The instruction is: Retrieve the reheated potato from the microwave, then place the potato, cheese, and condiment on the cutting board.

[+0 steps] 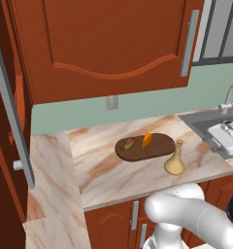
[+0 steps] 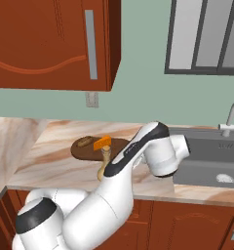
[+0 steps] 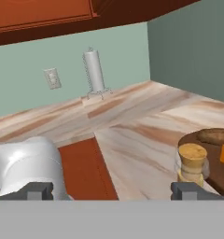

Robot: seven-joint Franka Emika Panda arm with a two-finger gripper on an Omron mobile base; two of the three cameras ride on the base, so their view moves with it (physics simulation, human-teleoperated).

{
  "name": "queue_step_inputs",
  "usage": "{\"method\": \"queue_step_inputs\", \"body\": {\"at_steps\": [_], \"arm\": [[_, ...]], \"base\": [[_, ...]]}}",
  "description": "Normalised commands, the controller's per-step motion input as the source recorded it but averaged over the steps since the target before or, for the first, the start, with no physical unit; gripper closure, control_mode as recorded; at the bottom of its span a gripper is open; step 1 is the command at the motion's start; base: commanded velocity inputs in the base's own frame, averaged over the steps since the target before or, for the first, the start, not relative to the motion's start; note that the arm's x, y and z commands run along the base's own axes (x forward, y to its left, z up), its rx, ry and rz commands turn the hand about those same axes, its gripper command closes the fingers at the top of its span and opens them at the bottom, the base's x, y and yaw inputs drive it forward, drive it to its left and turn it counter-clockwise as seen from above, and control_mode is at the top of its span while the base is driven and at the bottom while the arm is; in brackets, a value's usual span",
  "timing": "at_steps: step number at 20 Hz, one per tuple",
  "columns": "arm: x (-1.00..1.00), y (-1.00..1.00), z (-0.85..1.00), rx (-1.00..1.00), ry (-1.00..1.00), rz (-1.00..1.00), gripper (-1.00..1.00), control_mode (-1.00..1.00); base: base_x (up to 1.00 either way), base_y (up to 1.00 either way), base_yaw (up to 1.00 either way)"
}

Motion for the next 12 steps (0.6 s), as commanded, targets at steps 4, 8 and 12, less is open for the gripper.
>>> {"method": "queue_step_inputs", "body": {"at_steps": [4,8,12], "arm": [[0.05,0.00,-0.21,0.09,0.01,0.04,-1.00,-1.00],[0.14,0.01,-0.29,0.07,0.00,0.00,-1.00,-1.00],[0.15,0.04,-0.28,0.06,0.00,0.00,-1.00,-1.00]], "base": [[0.00,0.00,0.00],[0.00,0.00,0.00],[0.00,0.00,0.00]]}}
